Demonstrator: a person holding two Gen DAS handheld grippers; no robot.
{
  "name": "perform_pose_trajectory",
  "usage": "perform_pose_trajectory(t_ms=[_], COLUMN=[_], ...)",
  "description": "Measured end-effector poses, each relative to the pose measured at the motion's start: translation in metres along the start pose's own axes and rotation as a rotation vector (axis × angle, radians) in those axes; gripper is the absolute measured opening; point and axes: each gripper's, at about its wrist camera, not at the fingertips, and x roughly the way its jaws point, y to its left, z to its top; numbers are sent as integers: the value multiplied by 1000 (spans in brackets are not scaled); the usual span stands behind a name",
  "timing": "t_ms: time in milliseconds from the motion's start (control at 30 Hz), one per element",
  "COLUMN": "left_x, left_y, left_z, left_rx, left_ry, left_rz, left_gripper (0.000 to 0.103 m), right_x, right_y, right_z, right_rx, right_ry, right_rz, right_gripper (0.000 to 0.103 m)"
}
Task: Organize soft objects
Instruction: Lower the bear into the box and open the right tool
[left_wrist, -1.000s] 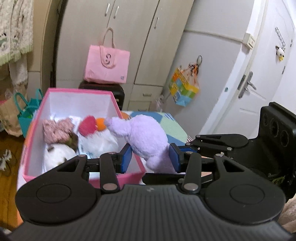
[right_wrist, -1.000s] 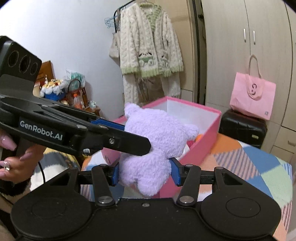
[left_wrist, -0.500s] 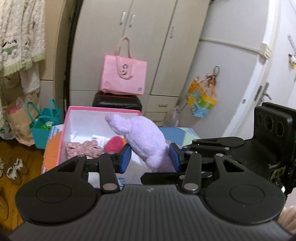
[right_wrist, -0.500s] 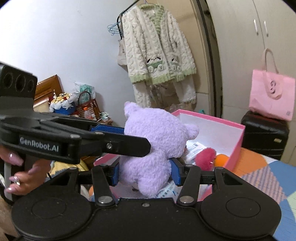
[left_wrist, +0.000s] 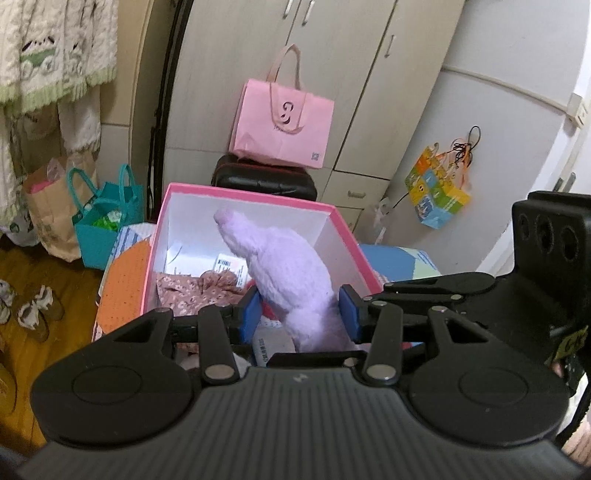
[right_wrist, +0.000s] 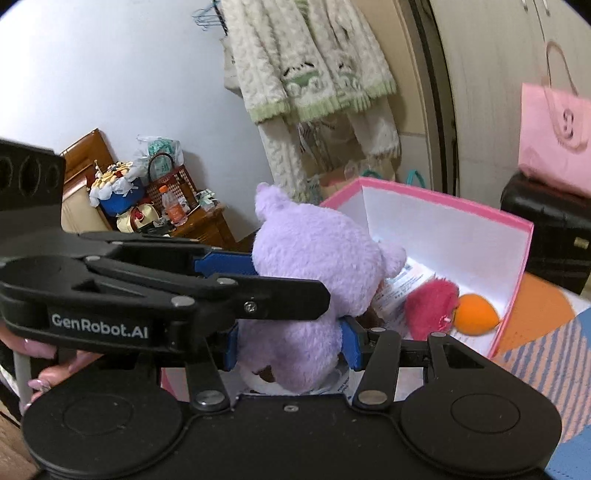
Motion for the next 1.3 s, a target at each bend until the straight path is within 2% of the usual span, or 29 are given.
perform_pose_trajectory(t_ms=[233,400,500,633,900,1000,1100,1233,1300], left_x=[17,25,28,29,20,9,-8,-30,-38], left_y=[6,11,13,7,5,4,-4,-19,-26], left_z=[-8,-11,-8,-9,-12,-16,-24,-32,-33], left_rx=[3,-17,-29,-5,2,-14,-8,25,39], left_ry=[42,62,76,46,22,7,-19,-53,-66], left_rz=[24,51,38,48,49,54,28,21,18], left_gripper=[42,42,42,42,42,43,45,46,47], right_x=[21,36,39,40,30,16,-1,-27,-39], right_y=[-4,-1,-3,-6,5,7,6,11,14], right_z=[-3,1,2,2,-4,-7,-14,-27,-33], right_rx=[-29,-108,-121,-137,-194,-184,-170,-153,-151], right_ry=[77,144,144,118,131,71,0,-81,-121], right_rz=[-29,-86,-128,-250,-241,-259,-294,-279,-312], right_gripper=[57,57,57,57,59,66,68,70,70])
